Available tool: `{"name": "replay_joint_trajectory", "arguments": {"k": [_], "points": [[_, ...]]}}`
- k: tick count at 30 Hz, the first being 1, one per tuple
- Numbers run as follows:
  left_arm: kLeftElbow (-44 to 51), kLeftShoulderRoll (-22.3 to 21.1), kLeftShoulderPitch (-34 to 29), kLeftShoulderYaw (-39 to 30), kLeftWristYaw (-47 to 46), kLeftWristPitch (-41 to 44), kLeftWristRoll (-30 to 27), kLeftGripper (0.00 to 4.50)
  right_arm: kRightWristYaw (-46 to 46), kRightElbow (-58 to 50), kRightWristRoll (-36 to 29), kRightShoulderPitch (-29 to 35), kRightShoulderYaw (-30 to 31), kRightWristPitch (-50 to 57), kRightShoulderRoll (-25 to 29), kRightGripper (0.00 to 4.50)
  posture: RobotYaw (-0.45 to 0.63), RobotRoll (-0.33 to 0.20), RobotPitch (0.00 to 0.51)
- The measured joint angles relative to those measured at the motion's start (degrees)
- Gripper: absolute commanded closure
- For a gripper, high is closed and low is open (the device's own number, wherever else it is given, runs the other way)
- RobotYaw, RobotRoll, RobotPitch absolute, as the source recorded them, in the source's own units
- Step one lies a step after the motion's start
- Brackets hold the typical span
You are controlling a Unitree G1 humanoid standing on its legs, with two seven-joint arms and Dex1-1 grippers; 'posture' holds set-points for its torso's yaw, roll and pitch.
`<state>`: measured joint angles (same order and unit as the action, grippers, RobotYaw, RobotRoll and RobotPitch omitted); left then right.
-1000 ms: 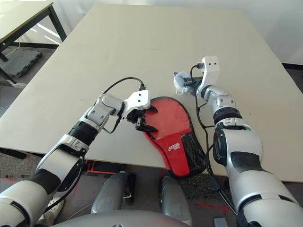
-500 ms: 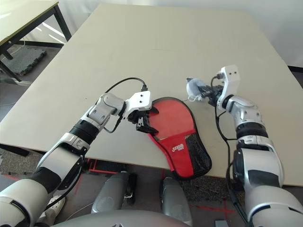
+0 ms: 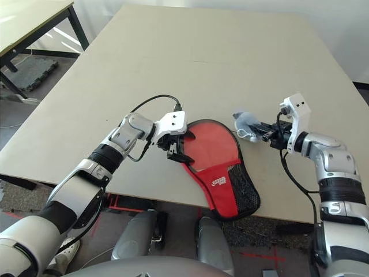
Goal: Store the ping-pong paddle in its case and zip it.
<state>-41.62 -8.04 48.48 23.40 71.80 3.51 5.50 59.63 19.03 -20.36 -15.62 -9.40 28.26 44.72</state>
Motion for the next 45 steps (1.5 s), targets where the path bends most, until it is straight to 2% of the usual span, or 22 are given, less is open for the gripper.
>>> {"name": "replay_joint_trajectory", "arguments": {"k": [5, 21, 34, 40, 45], "points": [[-0.4, 0.2, 0.1, 0.2, 0.1, -0.5, 0.0, 0.0, 3.5, -5.1, -2.1, 5.6, 0.3, 2.0, 3.5, 4.5, -0.02, 0.0, 0.134], [-2.1, 1.2, 0.4, 0.4, -0.2, -1.4, 0.0, 0.0, 12.6, -10.4, -3.3, 15.0, 4.3, 3.1, 13.7, 4.5, -0.02, 0.0, 0.122], [-2.2, 1.2, 0.2, 0.5, -0.3, -1.2, 0.2, 0.0, 14.2, -9.9, -4.4, 16.4, 4.4, 3.6, 13.4, 4.5, -0.02, 0.0, 0.122], [-2.1, 1.2, 0.2, 0.5, -0.3, -1.2, 0.2, 0.0, 16.6, -10.0, -8.4, 17.4, 3.7, 8.8, 14.8, 4.5, -0.02, 0.0, 0.122], [-0.7, 1.5, -0.6, 0.5, -0.3, -0.7, 0.2, 0.0, 18.3, -10.2, -13.5, 19.2, 0.5, 15.1, 15.0, 4.5, -0.02, 0.0, 0.122]]}}
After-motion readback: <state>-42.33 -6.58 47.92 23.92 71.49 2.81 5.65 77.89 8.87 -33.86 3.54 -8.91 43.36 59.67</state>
